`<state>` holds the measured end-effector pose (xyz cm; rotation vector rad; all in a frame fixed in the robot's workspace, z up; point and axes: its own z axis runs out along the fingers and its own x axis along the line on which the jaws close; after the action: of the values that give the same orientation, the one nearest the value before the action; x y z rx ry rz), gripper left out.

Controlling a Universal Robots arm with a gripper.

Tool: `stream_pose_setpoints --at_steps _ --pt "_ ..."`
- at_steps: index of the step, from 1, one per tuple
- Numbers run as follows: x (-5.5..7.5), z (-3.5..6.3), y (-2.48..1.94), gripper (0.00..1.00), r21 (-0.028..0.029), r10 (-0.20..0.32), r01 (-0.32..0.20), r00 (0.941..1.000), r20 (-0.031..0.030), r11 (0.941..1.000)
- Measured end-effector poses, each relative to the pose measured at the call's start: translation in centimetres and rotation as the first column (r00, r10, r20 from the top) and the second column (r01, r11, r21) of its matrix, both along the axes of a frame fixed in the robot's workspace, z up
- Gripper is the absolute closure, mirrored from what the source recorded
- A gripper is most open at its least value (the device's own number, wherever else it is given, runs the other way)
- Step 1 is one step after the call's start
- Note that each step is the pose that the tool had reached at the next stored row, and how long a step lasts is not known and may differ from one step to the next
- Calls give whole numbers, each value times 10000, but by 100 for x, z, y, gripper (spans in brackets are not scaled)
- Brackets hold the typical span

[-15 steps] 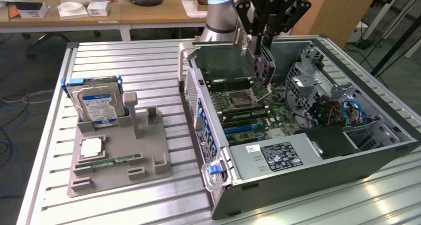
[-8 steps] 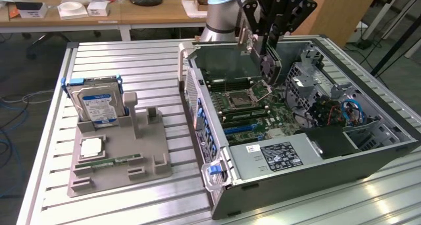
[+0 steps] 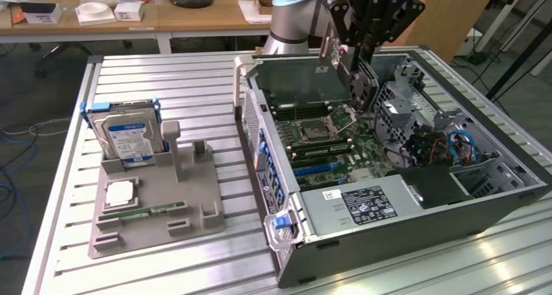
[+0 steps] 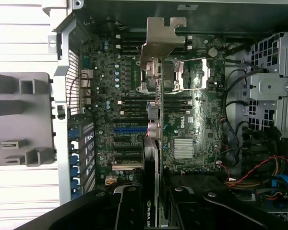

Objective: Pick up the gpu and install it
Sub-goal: 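Pick up the gpu and move the gpu toward the slot, then insert the gpu into the slot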

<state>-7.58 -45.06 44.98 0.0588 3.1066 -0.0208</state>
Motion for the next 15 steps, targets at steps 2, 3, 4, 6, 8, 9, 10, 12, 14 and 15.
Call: stream_pose_setpoints --at_steps 2,3,4,6,8,9,10,12,14,15 --pt "30 0 0 74 -1 0 0 10000 0 10000" --pt "45 0 0 74 0 1 -1 10000 0 10000" --pt "58 0 0 74 0 1 -1 10000 0 10000" --pt "64 0 0 74 0 1 -1 10000 0 10000" --pt "64 0 0 74 0 0 0 10000 0 10000" --pt "64 0 0 74 0 0 0 10000 0 10000" --pt "64 0 0 74 0 0 0 10000 0 10000" --pt "65 0 0 74 0 0 0 10000 0 10000" --pt "65 0 0 74 0 1 -1 10000 0 10000" --pt "65 0 0 74 0 1 -1 10000 0 10000"
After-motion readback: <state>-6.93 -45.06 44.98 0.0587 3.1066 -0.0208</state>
